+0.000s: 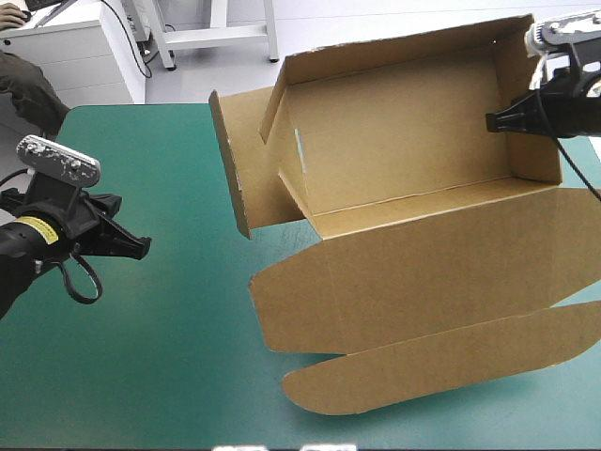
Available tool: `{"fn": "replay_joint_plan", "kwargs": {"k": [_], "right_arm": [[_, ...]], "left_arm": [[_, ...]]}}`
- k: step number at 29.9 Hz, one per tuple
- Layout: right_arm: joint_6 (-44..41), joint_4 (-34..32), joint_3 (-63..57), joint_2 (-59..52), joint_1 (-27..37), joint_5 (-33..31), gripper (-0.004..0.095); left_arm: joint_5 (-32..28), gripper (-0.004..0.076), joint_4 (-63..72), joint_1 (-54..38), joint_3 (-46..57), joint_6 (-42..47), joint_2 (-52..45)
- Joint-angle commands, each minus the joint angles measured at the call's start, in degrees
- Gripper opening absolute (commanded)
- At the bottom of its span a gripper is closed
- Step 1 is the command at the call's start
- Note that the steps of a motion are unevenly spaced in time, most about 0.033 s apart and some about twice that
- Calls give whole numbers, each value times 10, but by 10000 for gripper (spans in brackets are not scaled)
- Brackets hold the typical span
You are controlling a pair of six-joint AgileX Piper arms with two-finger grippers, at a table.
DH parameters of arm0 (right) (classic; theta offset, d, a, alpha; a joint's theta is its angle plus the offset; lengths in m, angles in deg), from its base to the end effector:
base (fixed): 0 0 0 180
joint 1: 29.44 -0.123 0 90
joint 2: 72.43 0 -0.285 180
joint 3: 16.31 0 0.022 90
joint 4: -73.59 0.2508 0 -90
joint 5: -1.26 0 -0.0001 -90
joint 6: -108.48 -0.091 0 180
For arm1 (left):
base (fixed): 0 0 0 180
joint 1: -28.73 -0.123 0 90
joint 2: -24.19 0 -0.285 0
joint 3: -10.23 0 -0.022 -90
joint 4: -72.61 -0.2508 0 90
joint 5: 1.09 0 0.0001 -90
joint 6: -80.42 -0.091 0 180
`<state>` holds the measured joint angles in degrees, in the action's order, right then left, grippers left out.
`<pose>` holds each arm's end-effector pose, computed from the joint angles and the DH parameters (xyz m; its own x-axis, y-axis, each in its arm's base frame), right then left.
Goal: Fold the box
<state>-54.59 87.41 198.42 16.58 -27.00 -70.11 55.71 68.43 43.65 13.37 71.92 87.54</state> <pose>0.2589 0.0096 0.5212 -0.5306 -0.1874 -0.8267 -0.2639 0.9633 -0.0489 0.1650 -0.0382 0.4481 -0.4811 0.3216 -0.8155 0.3031 0.9339 0.1895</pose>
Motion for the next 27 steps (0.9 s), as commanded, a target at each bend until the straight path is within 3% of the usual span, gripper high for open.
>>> {"fn": "replay_joint_plan", "kwargs": {"k": [1,7,13,16,21,27], "right_arm": [[10,45,19,-47,19,-5,-20],[10,46,19,-64,19,-5,-20],[11,50,-1,-72,19,-5,-21],[15,58,-23,-77,19,-5,-20],[24,91,-49,-83,19,-5,-20],[35,121,-82,-88,19,-5,-20]], "left_arm": [[-42,-3,-20,-1,3,13,-4],[-110,20,-8,-35,65,30,9],[-130,20,211,-167,121,-136,58],[-130,20,398,-259,148,-255,83],[-16,20,650,-367,176,-457,131],[38,15,768,-358,202,-535,170]]}}
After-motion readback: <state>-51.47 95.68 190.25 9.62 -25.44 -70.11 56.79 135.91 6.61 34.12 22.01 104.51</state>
